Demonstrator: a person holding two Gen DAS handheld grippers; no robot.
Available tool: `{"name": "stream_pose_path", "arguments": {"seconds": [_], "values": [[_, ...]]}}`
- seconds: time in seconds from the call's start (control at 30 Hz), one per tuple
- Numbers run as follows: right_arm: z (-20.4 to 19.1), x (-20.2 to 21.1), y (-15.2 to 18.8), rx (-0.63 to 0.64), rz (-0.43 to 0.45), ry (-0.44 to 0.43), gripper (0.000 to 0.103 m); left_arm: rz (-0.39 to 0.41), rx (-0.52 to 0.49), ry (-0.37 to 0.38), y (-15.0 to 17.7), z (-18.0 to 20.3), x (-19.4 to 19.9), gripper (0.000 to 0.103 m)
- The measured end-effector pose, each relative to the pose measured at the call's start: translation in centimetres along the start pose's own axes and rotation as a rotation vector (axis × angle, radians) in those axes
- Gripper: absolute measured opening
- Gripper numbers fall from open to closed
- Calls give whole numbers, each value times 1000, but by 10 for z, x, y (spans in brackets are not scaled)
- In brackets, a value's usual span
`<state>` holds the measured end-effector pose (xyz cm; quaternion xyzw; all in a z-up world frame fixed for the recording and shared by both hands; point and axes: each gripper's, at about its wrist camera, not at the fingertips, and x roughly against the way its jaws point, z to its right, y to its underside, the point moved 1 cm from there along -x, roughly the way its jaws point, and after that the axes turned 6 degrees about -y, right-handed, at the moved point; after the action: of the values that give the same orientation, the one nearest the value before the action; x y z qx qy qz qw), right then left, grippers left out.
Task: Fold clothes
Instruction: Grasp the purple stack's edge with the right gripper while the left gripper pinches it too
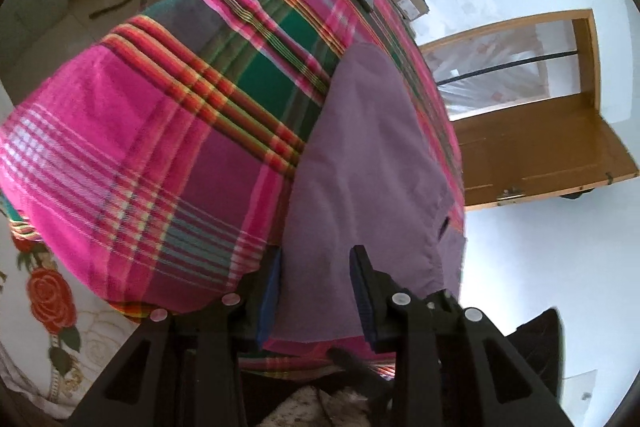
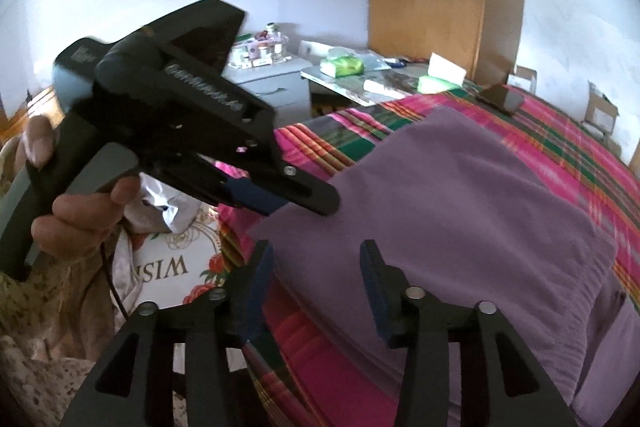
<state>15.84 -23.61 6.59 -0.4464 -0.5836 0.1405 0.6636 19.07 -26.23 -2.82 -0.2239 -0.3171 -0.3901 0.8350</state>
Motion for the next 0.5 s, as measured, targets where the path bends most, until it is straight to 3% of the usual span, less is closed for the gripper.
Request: {"name": "stream_pose_path", "arguments": {"seconds": [0.23, 0.5], "values": [[-27, -12, -1, 128, 1, 25, 59, -17, 1, 97, -6, 9, 6, 35], [-28, -31, -8, 140, 8, 208, 59, -29, 12, 106, -6, 9, 5, 35]]}}
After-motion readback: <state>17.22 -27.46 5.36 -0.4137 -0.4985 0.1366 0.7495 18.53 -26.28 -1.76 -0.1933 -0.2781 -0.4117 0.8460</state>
